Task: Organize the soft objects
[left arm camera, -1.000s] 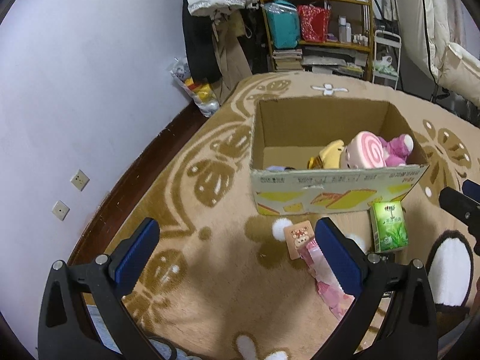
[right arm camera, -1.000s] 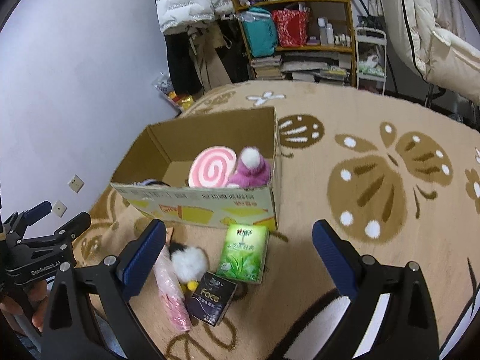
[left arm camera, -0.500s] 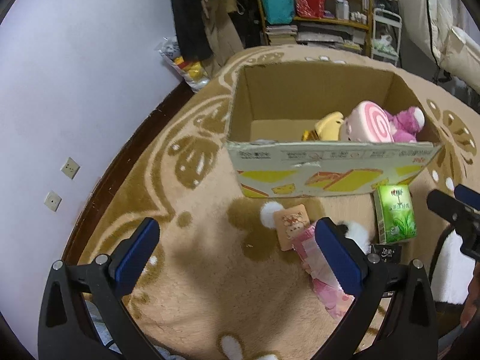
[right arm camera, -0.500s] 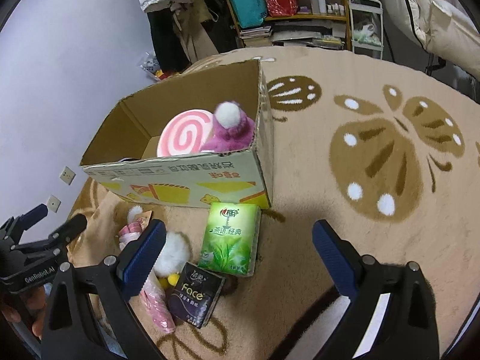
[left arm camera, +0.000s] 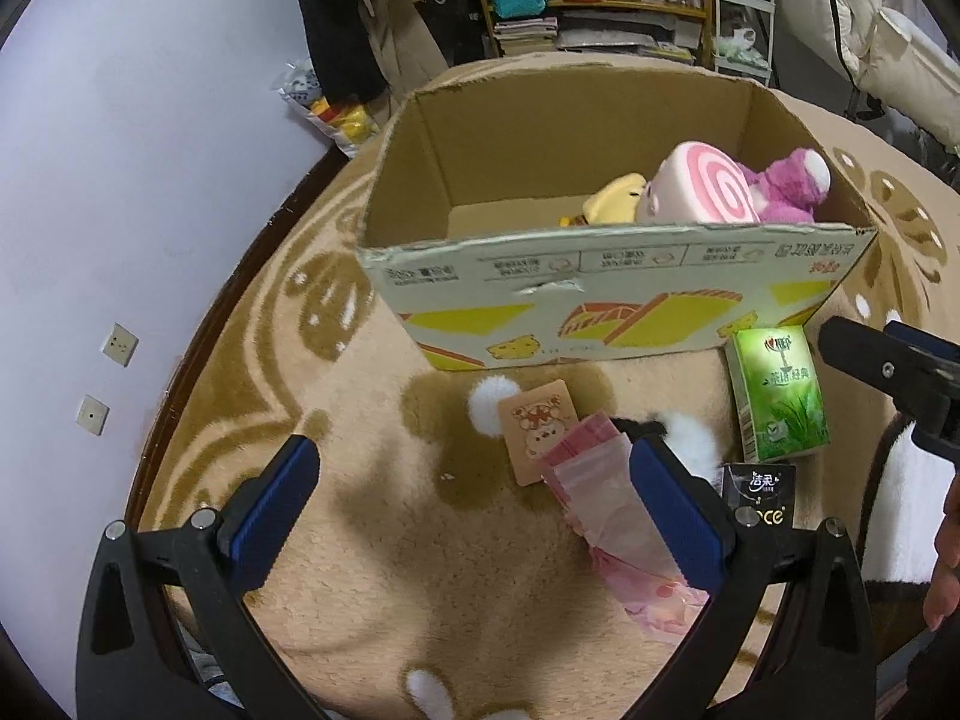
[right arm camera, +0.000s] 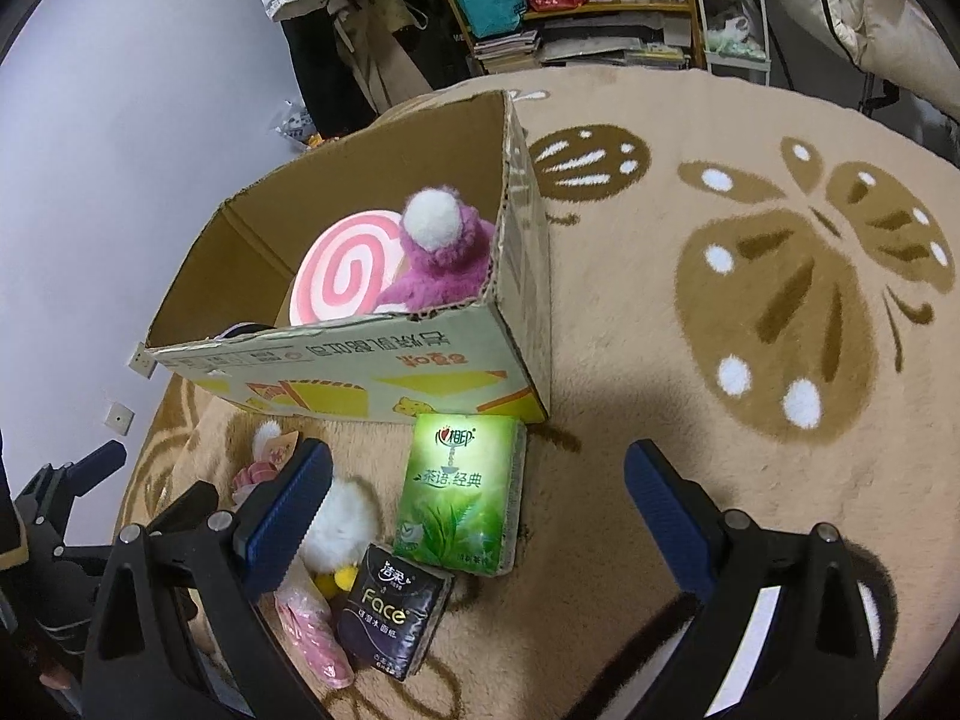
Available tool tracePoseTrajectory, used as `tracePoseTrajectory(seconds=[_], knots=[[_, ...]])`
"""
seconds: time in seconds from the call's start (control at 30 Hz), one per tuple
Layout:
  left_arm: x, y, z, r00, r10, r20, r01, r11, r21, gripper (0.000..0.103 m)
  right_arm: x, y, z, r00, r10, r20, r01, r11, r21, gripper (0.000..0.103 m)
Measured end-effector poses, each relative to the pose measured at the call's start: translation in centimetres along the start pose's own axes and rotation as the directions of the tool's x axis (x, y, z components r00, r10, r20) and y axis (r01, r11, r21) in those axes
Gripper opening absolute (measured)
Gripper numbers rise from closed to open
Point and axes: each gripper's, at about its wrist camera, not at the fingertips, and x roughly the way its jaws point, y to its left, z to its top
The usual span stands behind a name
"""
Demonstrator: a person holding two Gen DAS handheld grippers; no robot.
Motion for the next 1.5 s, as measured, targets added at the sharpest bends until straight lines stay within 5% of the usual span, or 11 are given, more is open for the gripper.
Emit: tracePoseTrajectory(seconds=[0.3, 1.13, 1.5], knots=[[1.1, -0.9, 0.0, 0.997, -0.064, -0.054, 0.064, 0.998, 0.005, 0.102, 2.0, -0.3, -0.1, 0.997, 0.026, -0.069, -0.025, 1.0, 0.019, 0.102], [3.8, -3.7, -0.6, 0.981, -0.099, -0.166, 0.111, 0.992, 0.064, 0.102, 5.2, 0.6, -1.0, 0.982, 0.033, -0.189, -0.034, 0.999, -0.004, 0.101], [5.8, -3.3, -0.8, 0.956, -0.165, -0.241, 0.176, 0.984, 0.021, 0.096, 7.2, 1.4, -1.4, 0.973, 0.01, -0.231, -0.018, 0.999, -0.033, 0.097]])
